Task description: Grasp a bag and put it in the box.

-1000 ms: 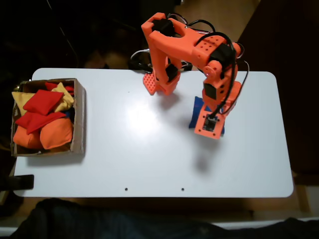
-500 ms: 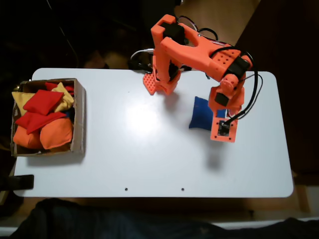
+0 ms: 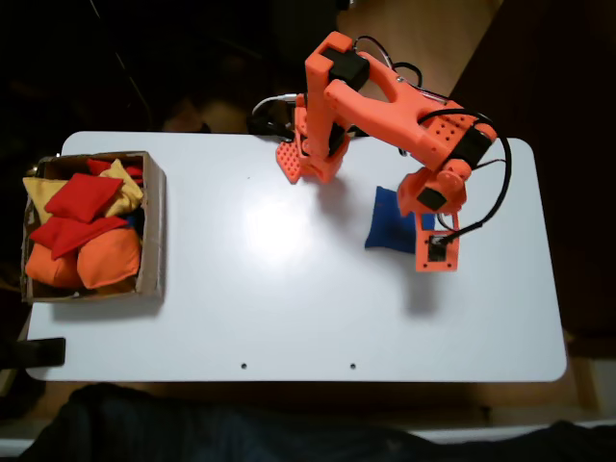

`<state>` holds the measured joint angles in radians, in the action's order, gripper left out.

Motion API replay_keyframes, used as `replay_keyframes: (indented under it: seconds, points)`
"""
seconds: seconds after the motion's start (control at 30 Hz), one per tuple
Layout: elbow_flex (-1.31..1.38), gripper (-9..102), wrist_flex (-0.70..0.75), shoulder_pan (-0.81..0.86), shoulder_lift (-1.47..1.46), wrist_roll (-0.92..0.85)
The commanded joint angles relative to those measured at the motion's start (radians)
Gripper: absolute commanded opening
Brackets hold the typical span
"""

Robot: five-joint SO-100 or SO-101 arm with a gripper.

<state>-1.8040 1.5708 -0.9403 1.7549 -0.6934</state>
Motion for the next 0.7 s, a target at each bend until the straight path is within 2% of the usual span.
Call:
replay_keyframes:
  seconds: [0.0,0.3,0.67]
  points:
    - [-0.023,54,0.028,-0.023,-0.017,-0.028]
    - [-0.135,54,-0.005,-0.031,-0.075,-0.025]
    - [-0.141,54,-0.049,-0.023,-0.054,0.120]
